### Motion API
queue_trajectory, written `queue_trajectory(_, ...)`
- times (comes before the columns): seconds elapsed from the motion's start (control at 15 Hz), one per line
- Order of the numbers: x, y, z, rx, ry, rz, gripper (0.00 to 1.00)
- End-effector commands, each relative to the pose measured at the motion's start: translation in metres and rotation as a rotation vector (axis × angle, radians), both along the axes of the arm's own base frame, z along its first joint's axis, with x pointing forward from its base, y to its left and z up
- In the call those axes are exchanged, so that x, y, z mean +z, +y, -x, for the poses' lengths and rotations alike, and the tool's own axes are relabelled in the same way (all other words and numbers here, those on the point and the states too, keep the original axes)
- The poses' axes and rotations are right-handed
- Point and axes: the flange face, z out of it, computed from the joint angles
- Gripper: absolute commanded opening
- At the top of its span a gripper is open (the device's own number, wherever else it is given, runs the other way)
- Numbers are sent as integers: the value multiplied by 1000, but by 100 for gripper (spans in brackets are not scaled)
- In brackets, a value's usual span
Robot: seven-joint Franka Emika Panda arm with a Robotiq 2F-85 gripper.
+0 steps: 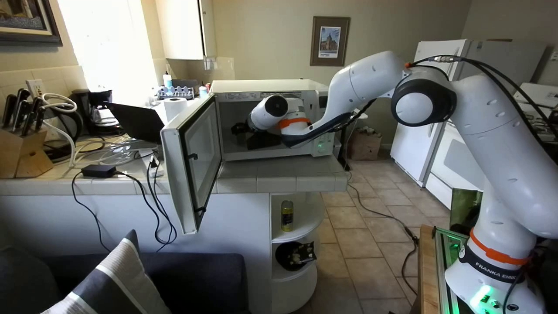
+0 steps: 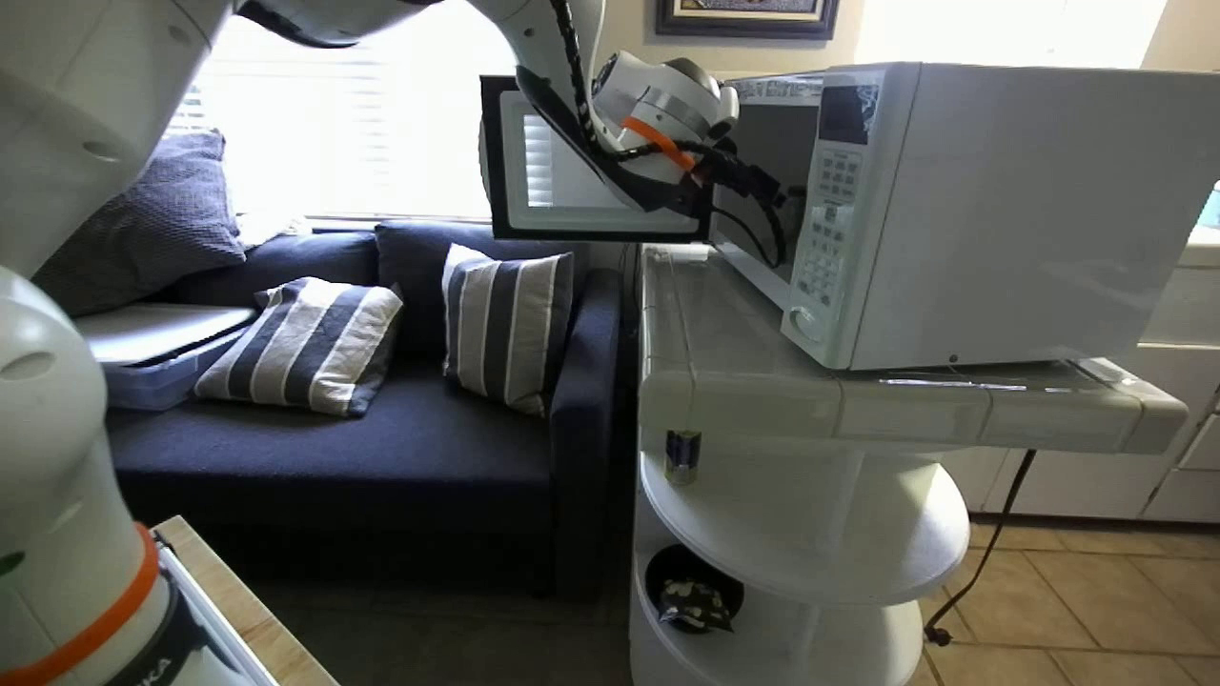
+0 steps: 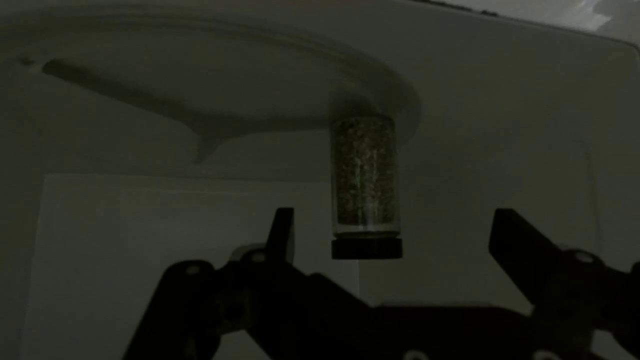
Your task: Move the spice bottle to the shelf below the counter
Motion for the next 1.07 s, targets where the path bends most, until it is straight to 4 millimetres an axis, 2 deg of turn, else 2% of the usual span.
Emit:
queue_trajectory(0.0, -13, 7, -13, -27, -67, 23, 100)
queue_trajectory(1.0, -44, -6, -51, -37, -313, 98, 100)
